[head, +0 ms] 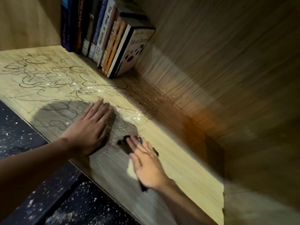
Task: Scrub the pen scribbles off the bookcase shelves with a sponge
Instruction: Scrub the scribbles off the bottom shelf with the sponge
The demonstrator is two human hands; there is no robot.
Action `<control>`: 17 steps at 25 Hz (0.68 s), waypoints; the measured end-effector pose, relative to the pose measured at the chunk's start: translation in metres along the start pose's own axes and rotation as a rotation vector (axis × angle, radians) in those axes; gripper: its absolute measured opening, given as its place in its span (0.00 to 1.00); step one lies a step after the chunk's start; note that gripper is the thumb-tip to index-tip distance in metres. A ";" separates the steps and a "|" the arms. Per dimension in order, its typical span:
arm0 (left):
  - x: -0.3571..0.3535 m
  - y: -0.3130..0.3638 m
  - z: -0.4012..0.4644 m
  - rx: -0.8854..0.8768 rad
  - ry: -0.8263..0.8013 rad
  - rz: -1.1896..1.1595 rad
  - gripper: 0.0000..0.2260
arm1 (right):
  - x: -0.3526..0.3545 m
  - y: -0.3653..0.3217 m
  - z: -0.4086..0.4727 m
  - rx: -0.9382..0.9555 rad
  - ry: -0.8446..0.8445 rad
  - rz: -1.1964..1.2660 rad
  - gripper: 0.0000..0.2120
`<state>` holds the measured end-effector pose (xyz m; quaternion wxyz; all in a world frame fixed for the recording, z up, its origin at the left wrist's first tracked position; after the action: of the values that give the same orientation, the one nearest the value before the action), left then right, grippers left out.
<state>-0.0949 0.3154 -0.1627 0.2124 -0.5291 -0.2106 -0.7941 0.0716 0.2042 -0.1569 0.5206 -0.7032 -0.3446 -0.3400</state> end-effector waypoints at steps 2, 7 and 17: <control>0.006 -0.011 -0.013 0.035 0.008 0.014 0.30 | 0.037 0.064 0.017 -0.297 0.119 0.049 0.23; 0.010 -0.016 -0.011 0.107 0.040 -0.052 0.30 | 0.050 0.060 0.053 -0.570 0.370 -0.241 0.24; 0.016 -0.019 -0.018 0.197 0.068 -0.202 0.34 | 0.066 0.065 0.021 -0.396 0.176 -0.319 0.24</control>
<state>-0.1247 0.3197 -0.1559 0.1893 -0.4544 -0.3326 -0.8044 0.1633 0.2184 -0.1390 0.3408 -0.6961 -0.3313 -0.5382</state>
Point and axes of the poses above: each hand's wrist, its own z-axis towards the middle knuckle, its own x-axis out of the back of the hand, y = z × x, the point moved 6 cm from there along z, towards the middle knuckle, and after that the axes turned 14 degrees about -x, right-handed, at the moved point
